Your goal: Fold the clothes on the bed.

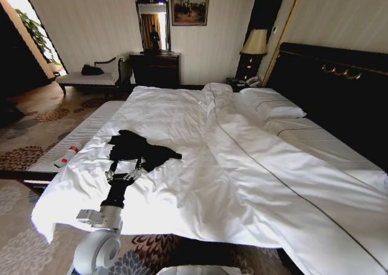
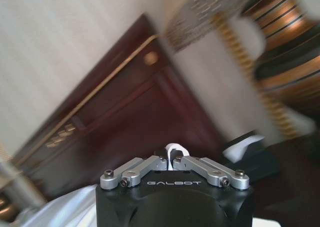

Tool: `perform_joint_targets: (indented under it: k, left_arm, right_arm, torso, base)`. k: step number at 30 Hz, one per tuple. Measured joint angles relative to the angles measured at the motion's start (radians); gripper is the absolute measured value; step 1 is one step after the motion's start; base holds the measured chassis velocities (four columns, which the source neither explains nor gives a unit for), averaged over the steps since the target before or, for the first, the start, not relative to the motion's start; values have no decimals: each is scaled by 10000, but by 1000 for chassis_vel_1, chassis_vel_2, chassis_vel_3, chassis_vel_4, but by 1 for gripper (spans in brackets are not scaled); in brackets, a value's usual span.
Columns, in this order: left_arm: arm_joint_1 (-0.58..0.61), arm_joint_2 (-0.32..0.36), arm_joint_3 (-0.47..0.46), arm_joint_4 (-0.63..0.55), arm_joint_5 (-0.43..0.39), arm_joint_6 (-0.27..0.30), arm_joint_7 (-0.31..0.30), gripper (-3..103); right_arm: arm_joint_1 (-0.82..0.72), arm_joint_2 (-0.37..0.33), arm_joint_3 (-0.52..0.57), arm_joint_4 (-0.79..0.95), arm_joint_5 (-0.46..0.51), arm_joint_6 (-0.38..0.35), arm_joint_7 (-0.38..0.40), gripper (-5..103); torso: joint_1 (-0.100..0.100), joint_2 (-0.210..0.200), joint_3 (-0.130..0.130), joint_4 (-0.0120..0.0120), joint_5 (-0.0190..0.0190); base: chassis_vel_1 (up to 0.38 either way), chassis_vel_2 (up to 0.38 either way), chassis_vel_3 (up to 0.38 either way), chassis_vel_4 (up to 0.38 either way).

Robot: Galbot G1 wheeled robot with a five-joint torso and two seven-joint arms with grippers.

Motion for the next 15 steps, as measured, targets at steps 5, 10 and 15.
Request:
perform_joint_targets:
  k: [5,10,15]
  left_arm:
    - [-253,279,133,170,-185,35,0,100]
    - [-573,541,327,418,-399,82,3,100]
    - [-747,698,356,581,-664,87,28,100]
  right_arm:
    - [-395,454,305,-369,36,339,285,1]
    - [-572,1110,164,-420,-306,475,700,1]
    - [-926,1133,-246,-395,-985,573,1209,1]
  torso:
    - [0,0,0,2,2]
    - [2,-3,0,-5,1]
    - [3,-3,0,-4,0]
  base:
    - [0,0,0,0]
    - [0,0,0,0]
    - [0,0,0,0]
